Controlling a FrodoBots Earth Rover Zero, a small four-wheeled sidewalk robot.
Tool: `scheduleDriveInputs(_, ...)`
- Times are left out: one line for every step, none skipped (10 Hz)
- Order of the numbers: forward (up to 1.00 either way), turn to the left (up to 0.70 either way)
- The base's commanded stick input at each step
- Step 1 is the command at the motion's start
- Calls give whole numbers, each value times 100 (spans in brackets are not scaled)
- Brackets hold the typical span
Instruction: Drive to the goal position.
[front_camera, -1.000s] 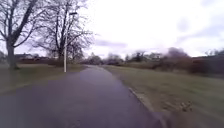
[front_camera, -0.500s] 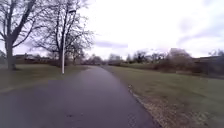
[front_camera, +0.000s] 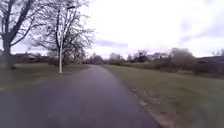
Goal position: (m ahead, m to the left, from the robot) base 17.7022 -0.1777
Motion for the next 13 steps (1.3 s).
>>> scheduleDriveInputs(100, 0)
scheduleDriveInputs(100, 0)
scheduleDriveInputs(100, 0)
scheduleDriveInputs(100, 0)
scheduleDriveInputs(100, 0)
scheduleDriveInputs(100, 0)
scheduleDriveInputs(100, 0)
scheduleDriveInputs(100, 0)
scheduleDriveInputs(100, 0)
scheduleDriveInputs(100, 0)
scheduleDriveInputs(100, 0)
scheduleDriveInputs(100, 0)
scheduleDriveInputs(100, 0)
